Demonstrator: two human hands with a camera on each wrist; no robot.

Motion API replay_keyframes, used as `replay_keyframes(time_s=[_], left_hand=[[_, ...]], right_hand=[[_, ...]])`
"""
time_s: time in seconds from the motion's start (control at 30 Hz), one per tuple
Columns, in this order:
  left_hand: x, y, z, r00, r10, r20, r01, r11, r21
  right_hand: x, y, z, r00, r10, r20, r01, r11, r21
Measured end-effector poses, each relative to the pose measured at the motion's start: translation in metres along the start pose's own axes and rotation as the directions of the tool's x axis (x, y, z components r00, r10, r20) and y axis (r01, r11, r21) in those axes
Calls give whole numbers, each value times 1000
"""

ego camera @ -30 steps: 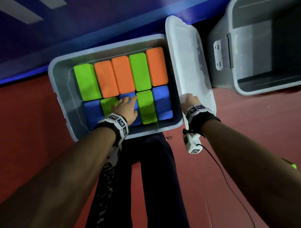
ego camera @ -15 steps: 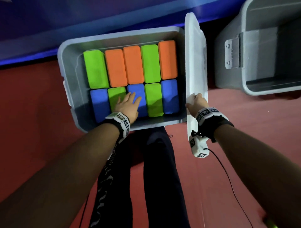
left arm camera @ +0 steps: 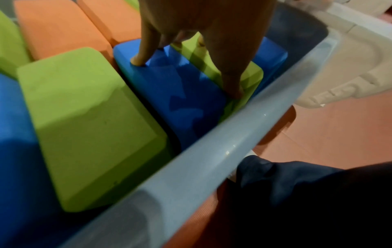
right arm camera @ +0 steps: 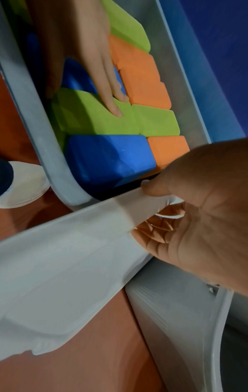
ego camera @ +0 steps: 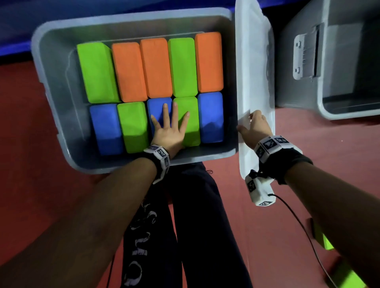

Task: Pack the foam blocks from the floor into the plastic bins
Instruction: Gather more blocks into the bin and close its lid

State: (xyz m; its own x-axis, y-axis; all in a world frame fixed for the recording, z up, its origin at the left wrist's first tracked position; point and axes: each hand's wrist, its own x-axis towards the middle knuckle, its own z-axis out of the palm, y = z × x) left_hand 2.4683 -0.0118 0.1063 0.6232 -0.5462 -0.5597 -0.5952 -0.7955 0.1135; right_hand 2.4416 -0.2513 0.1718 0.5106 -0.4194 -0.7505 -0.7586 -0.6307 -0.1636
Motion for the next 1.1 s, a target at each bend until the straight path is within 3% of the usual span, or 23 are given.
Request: replay_keyframes(time_s=[0.17, 0.27, 0.33, 0.4, 0.47, 0.53, 0.63, 0.7, 0.9, 1.1], left_hand=[[-1, -3, -2, 1000, -6, 18, 5, 999, 46], [-9, 7, -13, 990, -78, 118, 84, 995, -48], [-9, 6, -29, 989, -89, 116, 98, 992, -77], [-9, -11, -32, 990, -11, 138, 29, 991, -132], [-16, -36, -39, 988, -87, 126, 111, 974, -196], [-24, -62, -34, 954, -279, 114, 297, 934, -199], [-23, -83, -29, 881, -418, 220, 468, 835, -290], [-15, -81, -30, 873, -427, 237, 487, 791, -369], [4, -64, -25, 853, -471, 225, 519, 719, -462], [-10, -82, -29, 899, -397, 183, 427, 706, -565]], right_hand=[[-2, -3, 1, 1000, -9, 13, 9, 1000, -18], [-5, -8, 0, 999, 23, 25, -22, 998, -50], [-5, -12, -1, 999, 38, 19, -37, 998, -52], [-4, -15, -1, 998, 60, 22, -59, 997, -53], [-5, -15, -1, 995, 95, 17, -94, 995, -41], [-8, -17, 4, 996, 76, -49, -79, 996, -49], [-12, -25, 21, 966, -89, -241, 61, 991, -122], [-11, -34, 32, 947, -104, -303, 74, 991, -109], [-5, -55, 43, 924, 56, -378, -80, 996, -48], [-3, -53, 44, 920, 27, -391, -56, 996, -62]])
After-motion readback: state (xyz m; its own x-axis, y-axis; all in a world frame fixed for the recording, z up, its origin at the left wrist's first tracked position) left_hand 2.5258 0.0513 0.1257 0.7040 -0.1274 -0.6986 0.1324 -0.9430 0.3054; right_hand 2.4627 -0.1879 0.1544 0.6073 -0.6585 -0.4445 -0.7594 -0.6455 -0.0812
